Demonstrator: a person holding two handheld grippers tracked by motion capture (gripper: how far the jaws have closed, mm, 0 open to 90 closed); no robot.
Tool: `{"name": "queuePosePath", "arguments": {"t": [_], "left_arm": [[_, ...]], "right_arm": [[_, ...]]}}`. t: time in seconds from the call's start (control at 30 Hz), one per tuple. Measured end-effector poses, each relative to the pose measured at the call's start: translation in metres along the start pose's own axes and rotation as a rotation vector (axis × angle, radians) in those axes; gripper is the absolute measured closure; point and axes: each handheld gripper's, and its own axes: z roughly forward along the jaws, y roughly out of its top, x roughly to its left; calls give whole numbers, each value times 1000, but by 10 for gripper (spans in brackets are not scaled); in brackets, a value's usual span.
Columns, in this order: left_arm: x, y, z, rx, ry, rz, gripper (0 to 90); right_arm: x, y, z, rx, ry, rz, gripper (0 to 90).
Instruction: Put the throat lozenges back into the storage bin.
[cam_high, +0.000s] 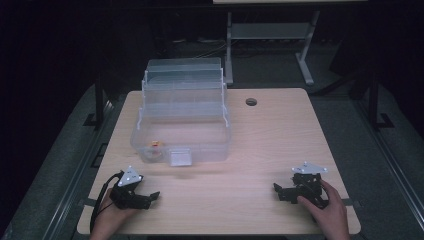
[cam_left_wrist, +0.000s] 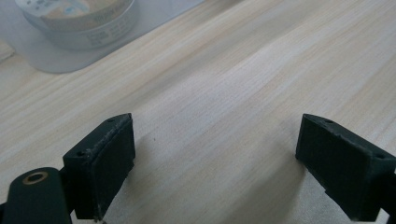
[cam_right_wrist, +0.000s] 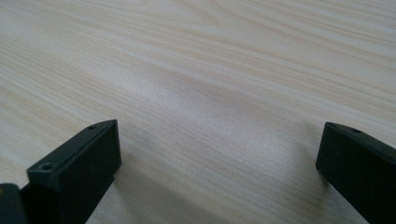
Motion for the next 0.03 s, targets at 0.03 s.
{"name": "queuePosePath", "arguments": {"t": [0.03], "left_arm": [[0,0,0,0,0,0,109]], "right_arm": [[0,0,0,0,0,1,0]]}}
